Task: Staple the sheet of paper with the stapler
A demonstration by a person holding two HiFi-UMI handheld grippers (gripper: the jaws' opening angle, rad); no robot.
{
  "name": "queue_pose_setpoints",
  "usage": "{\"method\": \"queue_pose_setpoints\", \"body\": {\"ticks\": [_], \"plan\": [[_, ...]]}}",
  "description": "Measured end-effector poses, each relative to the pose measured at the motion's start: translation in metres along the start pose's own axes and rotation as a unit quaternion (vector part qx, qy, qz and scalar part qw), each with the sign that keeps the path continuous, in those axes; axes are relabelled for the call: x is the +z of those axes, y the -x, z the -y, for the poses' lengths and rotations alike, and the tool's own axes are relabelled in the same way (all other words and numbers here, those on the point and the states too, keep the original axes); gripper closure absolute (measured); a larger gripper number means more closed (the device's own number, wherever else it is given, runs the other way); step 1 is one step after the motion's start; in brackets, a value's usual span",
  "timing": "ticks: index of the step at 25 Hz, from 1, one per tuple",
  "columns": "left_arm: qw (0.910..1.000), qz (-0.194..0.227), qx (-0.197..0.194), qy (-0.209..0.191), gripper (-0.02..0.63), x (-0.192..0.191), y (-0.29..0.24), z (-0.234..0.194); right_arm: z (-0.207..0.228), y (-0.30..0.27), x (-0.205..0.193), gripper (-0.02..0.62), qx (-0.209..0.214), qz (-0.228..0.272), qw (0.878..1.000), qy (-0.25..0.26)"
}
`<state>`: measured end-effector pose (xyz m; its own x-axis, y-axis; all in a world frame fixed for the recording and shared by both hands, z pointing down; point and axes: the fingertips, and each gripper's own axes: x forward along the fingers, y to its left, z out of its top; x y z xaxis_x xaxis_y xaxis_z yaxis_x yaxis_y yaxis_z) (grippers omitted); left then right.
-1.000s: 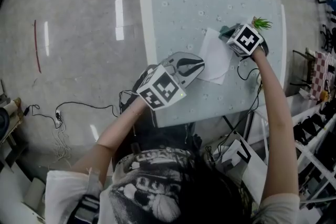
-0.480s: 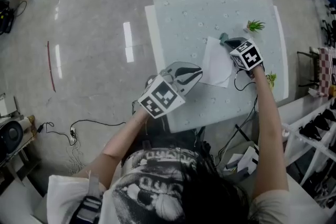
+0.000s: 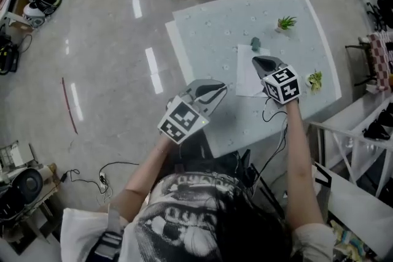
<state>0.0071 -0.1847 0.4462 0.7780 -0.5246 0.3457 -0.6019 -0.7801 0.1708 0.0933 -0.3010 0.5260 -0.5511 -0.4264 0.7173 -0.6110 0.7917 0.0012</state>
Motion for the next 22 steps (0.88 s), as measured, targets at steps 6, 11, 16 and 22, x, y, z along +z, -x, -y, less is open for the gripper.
{"method": "queue_pose_setpoints", "body": {"ticks": [6, 11, 16, 22], "plan": [[0.9997, -0.017, -0.018, -0.002, 0.586, -0.020, 0.009, 0.013, -0.052, 0.026, -0.014, 0.592, -0.023, 0.060, 0.996, -0.061], [0.9984, -0.030, -0.047, -0.006, 0.586, -0.032, 0.008, 0.027, -0.093, 0.043, -0.031, 0.592, -0.036, 0.095, 0.987, -0.123], [0.9959, -0.048, -0.074, -0.019, 0.586, -0.042, 0.007, 0.054, -0.122, 0.075, -0.051, 0.592, -0.050, 0.121, 0.978, -0.165], [0.9954, -0.049, -0.076, -0.032, 0.586, -0.041, 0.007, 0.081, -0.149, 0.119, -0.075, 0.594, -0.062, 0.140, 0.971, -0.184]]}}
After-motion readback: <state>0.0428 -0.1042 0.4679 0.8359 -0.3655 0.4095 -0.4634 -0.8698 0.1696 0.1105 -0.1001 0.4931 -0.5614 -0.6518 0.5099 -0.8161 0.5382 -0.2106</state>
